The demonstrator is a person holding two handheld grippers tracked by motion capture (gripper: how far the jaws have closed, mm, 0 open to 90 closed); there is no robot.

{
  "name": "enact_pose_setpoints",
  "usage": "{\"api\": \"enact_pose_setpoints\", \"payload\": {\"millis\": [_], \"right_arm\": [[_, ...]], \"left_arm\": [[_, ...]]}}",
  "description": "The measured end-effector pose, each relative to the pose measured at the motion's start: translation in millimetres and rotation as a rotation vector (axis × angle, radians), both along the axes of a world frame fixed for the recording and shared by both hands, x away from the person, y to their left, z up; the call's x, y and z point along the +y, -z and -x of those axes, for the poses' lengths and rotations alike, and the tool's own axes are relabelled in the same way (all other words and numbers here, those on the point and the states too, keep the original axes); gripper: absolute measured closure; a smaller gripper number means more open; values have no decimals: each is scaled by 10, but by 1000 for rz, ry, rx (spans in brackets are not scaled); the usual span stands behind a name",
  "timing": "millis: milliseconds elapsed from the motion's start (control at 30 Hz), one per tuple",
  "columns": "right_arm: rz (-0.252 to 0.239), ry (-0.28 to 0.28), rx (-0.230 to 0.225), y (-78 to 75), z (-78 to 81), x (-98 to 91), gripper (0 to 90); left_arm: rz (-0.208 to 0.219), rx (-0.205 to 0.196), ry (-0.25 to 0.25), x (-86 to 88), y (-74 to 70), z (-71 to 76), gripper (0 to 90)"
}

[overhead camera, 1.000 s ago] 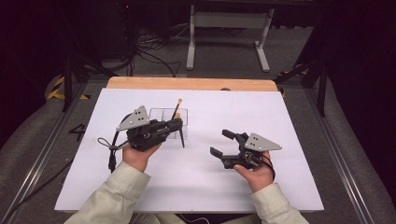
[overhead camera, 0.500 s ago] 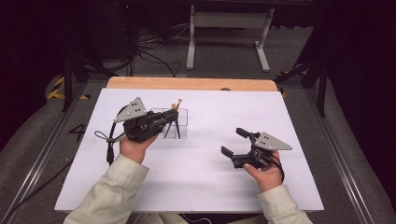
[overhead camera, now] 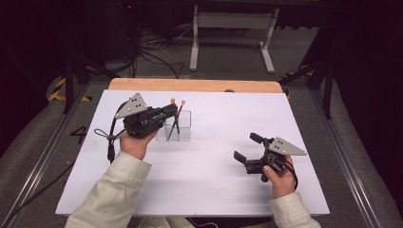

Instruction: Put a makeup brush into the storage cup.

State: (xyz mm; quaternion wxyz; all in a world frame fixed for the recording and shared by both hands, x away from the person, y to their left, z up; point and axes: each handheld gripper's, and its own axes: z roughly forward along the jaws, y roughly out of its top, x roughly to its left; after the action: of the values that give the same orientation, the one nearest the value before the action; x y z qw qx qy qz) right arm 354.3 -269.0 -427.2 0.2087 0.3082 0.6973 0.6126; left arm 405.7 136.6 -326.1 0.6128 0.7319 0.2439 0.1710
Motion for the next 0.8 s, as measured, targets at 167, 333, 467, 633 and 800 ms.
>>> {"api": "enact_pose_setpoints", "payload": {"millis": [167,333,467,633,800], "right_arm": [[-1,23,-4,-13,36,-69,16],[-10,51,6,-13,68,-140,15],[-13,59,10,-7,76,-166,15],[-14,66,12,-5,83,-184,16],[-1,64,10,4,101,-185,16]], "left_arm": [[5,8,-19,27,-4,-57,835],[-9,11,-64,41,-2,-119,835],[-16,13,-84,26,12,-151,835],[-10,5,-117,29,26,-185,835],[-7,6,-138,36,38,-225,835]]}}
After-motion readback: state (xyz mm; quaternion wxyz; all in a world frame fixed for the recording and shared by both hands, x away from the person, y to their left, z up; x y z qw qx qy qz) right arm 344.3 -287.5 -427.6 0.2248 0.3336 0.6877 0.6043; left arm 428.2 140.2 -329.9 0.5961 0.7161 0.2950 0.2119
